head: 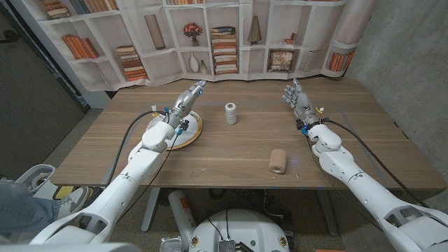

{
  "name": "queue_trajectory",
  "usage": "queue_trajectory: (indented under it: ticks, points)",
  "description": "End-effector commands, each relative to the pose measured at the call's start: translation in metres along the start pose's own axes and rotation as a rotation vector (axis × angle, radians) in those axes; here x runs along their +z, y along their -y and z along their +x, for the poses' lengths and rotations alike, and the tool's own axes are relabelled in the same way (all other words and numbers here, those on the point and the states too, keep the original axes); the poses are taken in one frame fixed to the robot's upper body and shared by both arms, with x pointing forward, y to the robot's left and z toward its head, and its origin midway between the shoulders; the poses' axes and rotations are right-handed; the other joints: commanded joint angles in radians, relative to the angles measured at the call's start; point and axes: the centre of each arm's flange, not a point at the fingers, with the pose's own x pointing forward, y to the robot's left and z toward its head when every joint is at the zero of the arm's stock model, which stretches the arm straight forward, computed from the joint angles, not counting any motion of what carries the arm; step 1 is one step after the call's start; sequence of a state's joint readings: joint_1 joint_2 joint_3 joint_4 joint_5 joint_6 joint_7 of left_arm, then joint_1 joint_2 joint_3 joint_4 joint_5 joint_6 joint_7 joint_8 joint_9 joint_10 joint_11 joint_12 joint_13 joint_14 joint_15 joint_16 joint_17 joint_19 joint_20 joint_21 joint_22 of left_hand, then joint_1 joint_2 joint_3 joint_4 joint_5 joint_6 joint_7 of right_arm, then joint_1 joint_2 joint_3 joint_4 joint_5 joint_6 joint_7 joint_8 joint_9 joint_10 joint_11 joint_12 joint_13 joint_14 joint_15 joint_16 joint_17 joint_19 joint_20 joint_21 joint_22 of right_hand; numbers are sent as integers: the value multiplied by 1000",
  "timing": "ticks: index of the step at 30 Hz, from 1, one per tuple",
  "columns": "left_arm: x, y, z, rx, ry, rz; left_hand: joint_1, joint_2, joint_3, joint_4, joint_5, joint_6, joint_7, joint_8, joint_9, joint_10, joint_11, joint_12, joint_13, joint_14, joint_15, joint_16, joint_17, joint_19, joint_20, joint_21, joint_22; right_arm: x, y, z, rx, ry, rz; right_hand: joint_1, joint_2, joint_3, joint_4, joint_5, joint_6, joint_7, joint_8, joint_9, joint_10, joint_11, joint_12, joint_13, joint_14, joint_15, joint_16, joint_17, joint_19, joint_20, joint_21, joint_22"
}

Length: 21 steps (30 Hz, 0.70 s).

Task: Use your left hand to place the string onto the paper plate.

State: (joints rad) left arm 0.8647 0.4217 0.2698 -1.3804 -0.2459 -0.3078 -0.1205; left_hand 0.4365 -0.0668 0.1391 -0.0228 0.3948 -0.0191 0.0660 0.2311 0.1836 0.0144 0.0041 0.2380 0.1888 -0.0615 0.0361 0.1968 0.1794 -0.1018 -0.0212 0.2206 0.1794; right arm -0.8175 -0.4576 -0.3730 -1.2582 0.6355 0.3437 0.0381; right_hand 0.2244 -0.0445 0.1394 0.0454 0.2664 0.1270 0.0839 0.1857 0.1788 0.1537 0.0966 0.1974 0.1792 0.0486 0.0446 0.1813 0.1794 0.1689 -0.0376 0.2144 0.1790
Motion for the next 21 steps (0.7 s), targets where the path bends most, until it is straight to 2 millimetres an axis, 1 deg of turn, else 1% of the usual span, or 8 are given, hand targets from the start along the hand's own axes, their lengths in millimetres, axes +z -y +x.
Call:
queue_trajectory:
  ticks: [1, 5, 9, 11, 14, 21]
  points:
    - [6, 3, 3, -21, -5, 78, 35, -4, 6, -21, 7, -2, 0, -3, 6, 8, 1, 3, 4, 6, 3, 7, 3, 13, 10, 9, 3, 0, -3, 1, -1, 6, 1, 11, -3, 1, -9, 4, 10, -1, 9, 5, 5, -4, 8, 2, 5, 2, 5, 1, 8, -1, -2, 4]
    - [8, 5, 5, -25, -4, 93, 55, -7, 8, -33, 9, -6, 1, -5, 6, 8, 2, 1, 4, 10, 3, 6, 3, 22, 19, 10, 3, 0, -4, 2, -1, 9, 4, 11, -3, 1, -9, 4, 9, -2, 8, 5, 5, -3, 8, 2, 5, 1, 5, 1, 8, 0, -2, 4]
    - [9, 6, 6, -22, -10, 121, 89, -14, 10, -53, 12, -4, 2, -6, 7, 21, 2, 2, 5, 26, 3, 9, 3, 41, 26, 13, 3, 0, -6, 3, -1, 12, 5, 11, -3, 1, -10, 5, 10, -2, 9, 5, 4, -3, 8, 2, 6, 2, 5, 1, 7, 0, -3, 4]
    - [11, 6, 8, -28, -10, 146, 98, -17, 10, -59, 13, -2, 2, -6, 7, 24, 0, 2, 6, 29, 3, 9, 4, 50, 28, 15, 3, 0, -7, 3, 0, 13, 6, 11, -3, 0, -10, 5, 10, -2, 8, 5, 5, -3, 8, 2, 6, 2, 5, 1, 8, 0, -3, 4]
    - [14, 8, 8, -15, -20, 194, 105, -21, 9, -63, 13, -3, 3, -7, 7, 24, 2, 2, 6, 30, 3, 8, 4, 54, 33, 16, 3, 1, -7, 4, 0, 15, 5, 12, -3, 0, -11, 5, 10, -4, 8, 5, 4, -4, 8, 2, 6, 3, 5, 1, 7, 1, -3, 4]
    - [16, 13, 12, -26, -22, 214, 119, -34, 4, -74, 12, -17, 2, -14, 7, 19, 4, -3, 6, 30, 5, 6, 4, 60, 45, 15, 3, 3, -6, 4, -4, 21, 3, 13, -2, 0, -11, 6, 11, -5, 8, 5, 4, -3, 8, 2, 6, 3, 5, 1, 8, 1, -4, 4]
